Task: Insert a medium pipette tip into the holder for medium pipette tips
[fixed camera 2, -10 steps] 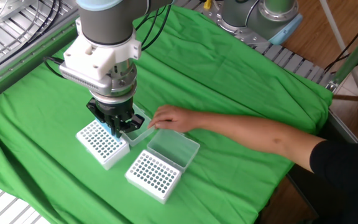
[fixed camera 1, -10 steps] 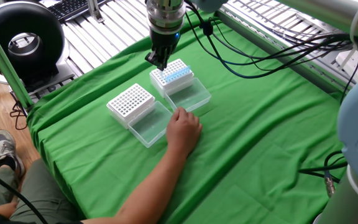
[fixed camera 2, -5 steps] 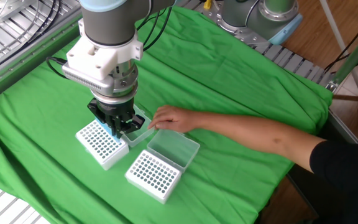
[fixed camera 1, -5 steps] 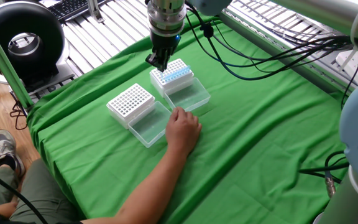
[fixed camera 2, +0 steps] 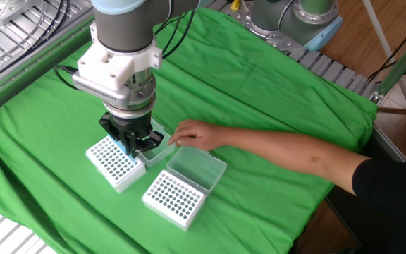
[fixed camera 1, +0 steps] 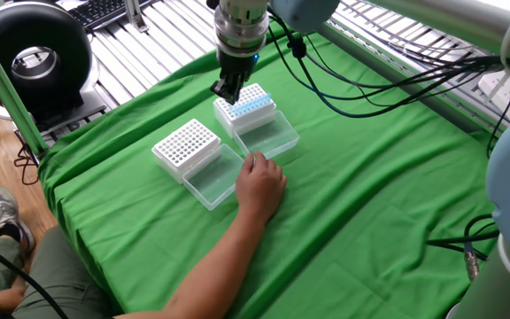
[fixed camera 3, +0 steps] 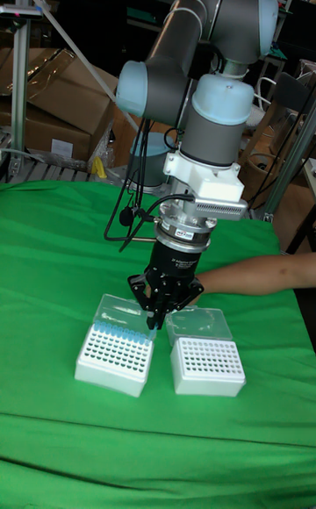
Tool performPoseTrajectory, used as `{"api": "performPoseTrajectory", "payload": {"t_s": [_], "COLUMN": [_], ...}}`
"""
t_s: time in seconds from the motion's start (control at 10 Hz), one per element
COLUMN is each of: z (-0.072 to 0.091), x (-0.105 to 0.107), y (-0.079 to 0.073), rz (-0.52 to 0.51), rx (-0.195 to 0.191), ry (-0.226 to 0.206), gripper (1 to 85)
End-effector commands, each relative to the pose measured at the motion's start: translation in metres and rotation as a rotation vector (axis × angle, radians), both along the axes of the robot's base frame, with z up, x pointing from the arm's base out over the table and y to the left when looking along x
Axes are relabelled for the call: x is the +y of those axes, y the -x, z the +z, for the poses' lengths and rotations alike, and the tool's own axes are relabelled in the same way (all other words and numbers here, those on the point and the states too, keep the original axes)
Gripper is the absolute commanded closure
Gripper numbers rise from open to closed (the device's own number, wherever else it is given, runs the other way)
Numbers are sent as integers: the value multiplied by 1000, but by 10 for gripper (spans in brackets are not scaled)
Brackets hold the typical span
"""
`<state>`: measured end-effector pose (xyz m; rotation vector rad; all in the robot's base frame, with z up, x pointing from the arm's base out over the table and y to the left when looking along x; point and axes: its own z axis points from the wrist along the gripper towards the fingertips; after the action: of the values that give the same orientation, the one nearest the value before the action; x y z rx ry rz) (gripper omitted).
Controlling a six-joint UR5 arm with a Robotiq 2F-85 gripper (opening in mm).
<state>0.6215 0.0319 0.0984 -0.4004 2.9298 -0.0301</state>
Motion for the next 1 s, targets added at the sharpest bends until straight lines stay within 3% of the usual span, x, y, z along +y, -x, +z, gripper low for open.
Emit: {"api": "performPoseTrajectory", "payload": {"t_s": [0.0, 0.3, 0.5, 0.6, 0.7, 0.8, 0.9], "z": [-13, -17, -7, 8, 23, 29, 33], "x": [4, -1, -10, -17, -30, -45, -49], "y": [9, 21, 30, 39, 47, 50, 52], "rz": [46, 60, 26, 2, -29, -45, -47], "rx": [23, 65, 100, 138, 168, 182, 185], "ry": [-35, -14, 23, 60, 125, 184, 199], "gripper": [633, 507, 503, 513, 527, 547, 557]}}
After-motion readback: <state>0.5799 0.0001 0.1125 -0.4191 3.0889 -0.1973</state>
